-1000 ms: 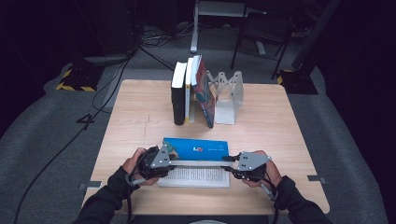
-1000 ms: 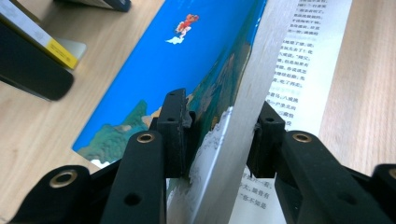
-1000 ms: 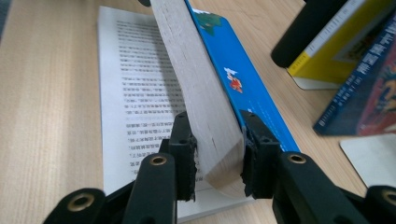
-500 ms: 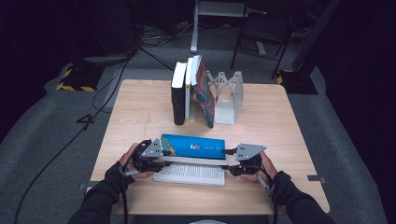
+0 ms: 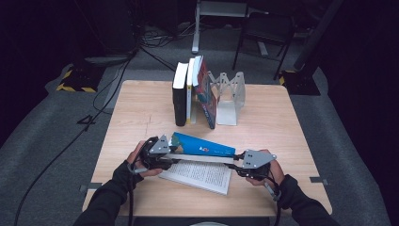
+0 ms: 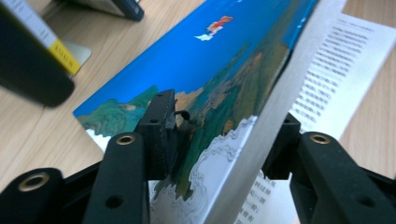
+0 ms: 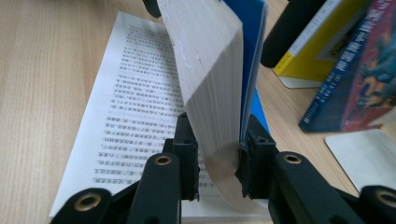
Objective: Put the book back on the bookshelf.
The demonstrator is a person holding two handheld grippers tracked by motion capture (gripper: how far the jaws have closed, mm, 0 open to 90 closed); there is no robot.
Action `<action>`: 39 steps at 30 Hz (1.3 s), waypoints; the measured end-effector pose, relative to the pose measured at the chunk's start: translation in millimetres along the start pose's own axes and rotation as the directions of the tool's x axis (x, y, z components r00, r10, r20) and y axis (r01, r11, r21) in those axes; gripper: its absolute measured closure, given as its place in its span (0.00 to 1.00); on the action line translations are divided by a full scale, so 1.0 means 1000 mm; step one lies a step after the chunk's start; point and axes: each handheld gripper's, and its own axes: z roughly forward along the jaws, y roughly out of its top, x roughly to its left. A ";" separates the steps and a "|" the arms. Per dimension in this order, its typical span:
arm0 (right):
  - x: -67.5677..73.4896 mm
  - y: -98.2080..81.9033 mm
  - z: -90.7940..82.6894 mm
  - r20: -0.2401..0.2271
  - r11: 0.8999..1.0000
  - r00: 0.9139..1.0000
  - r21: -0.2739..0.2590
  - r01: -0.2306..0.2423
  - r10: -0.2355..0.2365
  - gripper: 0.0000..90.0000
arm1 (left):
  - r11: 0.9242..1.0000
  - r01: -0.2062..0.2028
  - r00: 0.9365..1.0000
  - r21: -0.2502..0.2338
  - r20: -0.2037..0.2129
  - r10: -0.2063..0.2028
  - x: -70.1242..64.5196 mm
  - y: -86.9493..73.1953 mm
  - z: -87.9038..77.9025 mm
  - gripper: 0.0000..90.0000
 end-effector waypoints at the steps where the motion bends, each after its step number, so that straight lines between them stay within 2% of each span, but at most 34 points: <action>1: -0.001 -0.001 -0.002 0.002 1.000 1.000 0.000 -0.005 0.005 0.79 | 1.000 -0.003 1.000 0.000 -0.013 0.003 -0.001 0.003 0.004 0.58; 4: -0.004 -0.006 -0.008 0.004 1.000 1.000 0.003 -0.030 0.030 0.79 | 1.000 -0.001 0.999 0.004 -0.053 0.001 -0.006 0.011 0.011 0.47; 8: -0.004 -0.005 -0.008 0.005 1.000 1.000 0.010 -0.019 0.019 0.79 | 1.000 -0.020 0.997 0.006 -0.070 0.020 -0.015 0.016 0.010 0.35; 12: -0.002 -0.004 -0.007 0.003 1.000 1.000 0.023 -0.013 0.013 0.78 | 1.000 -0.010 0.992 0.028 -0.122 0.014 -0.028 0.025 0.008 0.27; 16: -0.002 -0.005 -0.007 -0.002 1.000 1.000 0.025 -0.017 0.017 0.78 | 0.999 -0.017 0.990 0.032 -0.138 0.021 -0.029 0.027 0.008 0.25; 18: -0.002 -0.005 -0.007 -0.006 1.000 1.000 0.027 -0.014 0.014 0.78 | 0.999 -0.024 0.991 0.032 -0.131 0.028 -0.028 0.027 0.008 0.26; 20: -0.002 -0.005 -0.006 -0.022 0.999 1.000 0.033 -0.004 0.005 0.78 | 0.997 -0.073 0.993 0.033 -0.089 0.075 -0.022 0.023 0.007 0.27; 21: -0.002 -0.005 -0.005 -0.028 0.999 1.000 0.038 0.001 0.000 0.78 | 0.997 -0.070 0.995 0.043 -0.066 0.073 -0.017 0.019 0.006 0.27; 23: 0.000 -0.005 -0.004 -0.032 0.999 0.999 0.048 0.014 -0.013 0.78 | 0.999 -0.029 0.999 0.038 -0.028 0.030 -0.010 0.012 0.004 0.24; 24: 0.001 -0.005 -0.003 -0.034 0.999 0.999 0.049 0.017 -0.015 0.78 | 0.999 -0.032 0.999 0.027 -0.028 0.033 -0.010 0.010 0.001 0.24; 29: 0.000 -0.006 -0.003 -0.035 0.999 0.999 0.042 0.006 -0.005 0.78 | 0.999 -0.031 0.999 -0.039 -0.038 0.030 -0.026 0.014 -0.008 0.25; 30: 0.000 -0.006 -0.003 -0.035 0.999 0.999 0.042 0.006 -0.005 0.78 | 0.999 -0.031 0.999 -0.039 -0.038 0.030 -0.026 0.014 -0.008 0.25; 32: 0.001 -0.006 -0.002 -0.035 0.999 0.999 0.046 0.007 -0.006 0.77 | 0.997 -0.061 0.998 -0.043 -0.039 0.059 -0.037 0.020 -0.005 0.25; 36: 0.002 -0.005 -0.001 -0.035 0.999 0.999 0.049 0.007 -0.005 0.77 | 0.998 -0.042 0.999 -0.049 -0.030 0.041 -0.047 0.029 0.006 0.25; 39: 0.001 -0.004 -0.001 -0.032 0.999 0.999 0.048 0.004 -0.003 0.76 | 0.998 -0.055 0.998 -0.026 -0.027 0.054 -0.055 0.034 0.018 0.25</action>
